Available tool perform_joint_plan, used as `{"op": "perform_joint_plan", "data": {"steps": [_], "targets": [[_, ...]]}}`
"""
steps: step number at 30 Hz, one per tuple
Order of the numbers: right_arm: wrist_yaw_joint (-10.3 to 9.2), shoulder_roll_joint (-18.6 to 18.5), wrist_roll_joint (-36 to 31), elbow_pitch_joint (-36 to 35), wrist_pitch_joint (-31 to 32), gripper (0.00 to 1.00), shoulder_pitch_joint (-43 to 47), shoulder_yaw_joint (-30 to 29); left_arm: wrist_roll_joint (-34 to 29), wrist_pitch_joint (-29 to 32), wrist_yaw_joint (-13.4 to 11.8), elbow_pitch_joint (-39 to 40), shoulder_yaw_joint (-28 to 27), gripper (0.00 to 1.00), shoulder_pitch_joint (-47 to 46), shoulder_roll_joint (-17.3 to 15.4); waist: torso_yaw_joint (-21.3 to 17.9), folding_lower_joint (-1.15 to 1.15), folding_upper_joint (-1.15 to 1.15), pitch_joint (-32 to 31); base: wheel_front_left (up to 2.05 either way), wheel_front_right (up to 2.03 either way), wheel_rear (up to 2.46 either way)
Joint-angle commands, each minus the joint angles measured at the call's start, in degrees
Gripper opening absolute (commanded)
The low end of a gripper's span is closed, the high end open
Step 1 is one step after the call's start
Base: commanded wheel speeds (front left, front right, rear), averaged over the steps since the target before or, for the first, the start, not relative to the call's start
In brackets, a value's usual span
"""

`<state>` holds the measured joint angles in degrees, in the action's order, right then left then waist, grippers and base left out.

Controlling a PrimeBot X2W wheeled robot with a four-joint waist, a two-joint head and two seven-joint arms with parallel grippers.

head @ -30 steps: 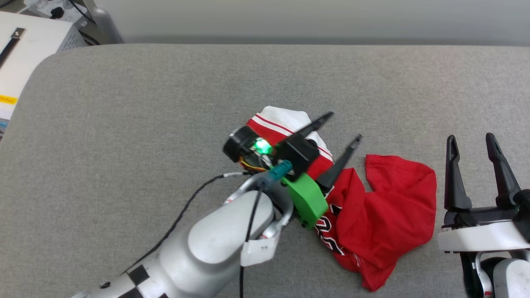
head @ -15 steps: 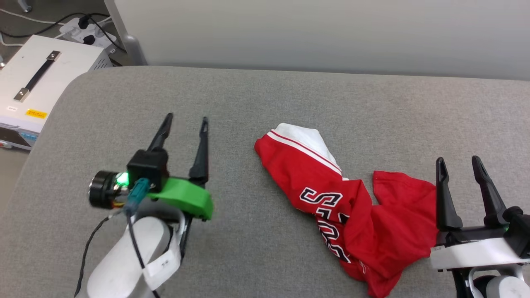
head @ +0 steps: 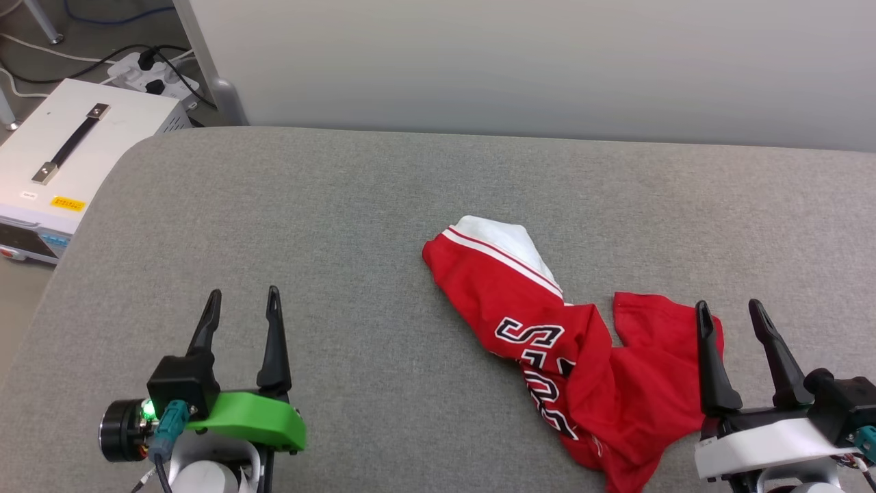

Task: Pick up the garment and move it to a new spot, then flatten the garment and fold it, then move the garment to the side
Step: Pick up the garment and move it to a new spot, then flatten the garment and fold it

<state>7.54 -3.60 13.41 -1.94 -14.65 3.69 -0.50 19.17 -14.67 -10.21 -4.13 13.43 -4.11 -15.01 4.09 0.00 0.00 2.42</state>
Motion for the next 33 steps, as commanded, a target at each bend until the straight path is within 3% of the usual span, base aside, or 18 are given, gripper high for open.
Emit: {"op": "perform_joint_plan", "data": {"steps": [1,12,18,24,28,33], "targets": [[-0.05,-0.4,0.4,0.4,-0.3,1.00,0.9,0.2,-1.0,-0.3,0.7,-0.1,-0.8,1.00,1.3,0.8,0.0,0.00,0.00,-0.1,0.00,0.00,0.00],[-0.05,-0.6,1.1,1.8,-0.3,1.00,1.3,0.1,-6.3,-0.3,6.5,-1.9,-6.6,1.00,3.8,5.9,0.1,0.00,0.00,-0.1,0.00,0.00,0.00],[-0.05,-3.4,0.6,-0.6,-0.3,1.00,-4.7,-0.4,-8.8,-0.3,8.5,-1.5,-8.6,1.00,2.0,7.8,1.1,0.00,0.00,1.6,0.00,0.00,0.00],[-0.05,-11.8,1.6,-0.2,-0.3,1.00,-17.7,3.7,-10.8,-0.3,10.0,-1.5,-9.4,1.00,-1.2,9.3,3.0,0.00,0.00,5.2,0.00,0.00,0.00],[-0.05,-19.6,5.7,6.3,0.6,1.00,-28.1,13.7,-11.4,-0.3,10.7,-1.2,-10.0,1.00,-3.2,10.3,4.3,0.00,0.00,7.6,0.00,0.00,0.00],[-0.05,-28.5,15.1,11.2,12.6,1.00,-42.8,30.4,-11.8,-0.3,11.4,-1.0,-10.4,1.00,-5.3,11.2,6.2,0.00,0.00,11.0,0.00,0.00,0.00]]}}
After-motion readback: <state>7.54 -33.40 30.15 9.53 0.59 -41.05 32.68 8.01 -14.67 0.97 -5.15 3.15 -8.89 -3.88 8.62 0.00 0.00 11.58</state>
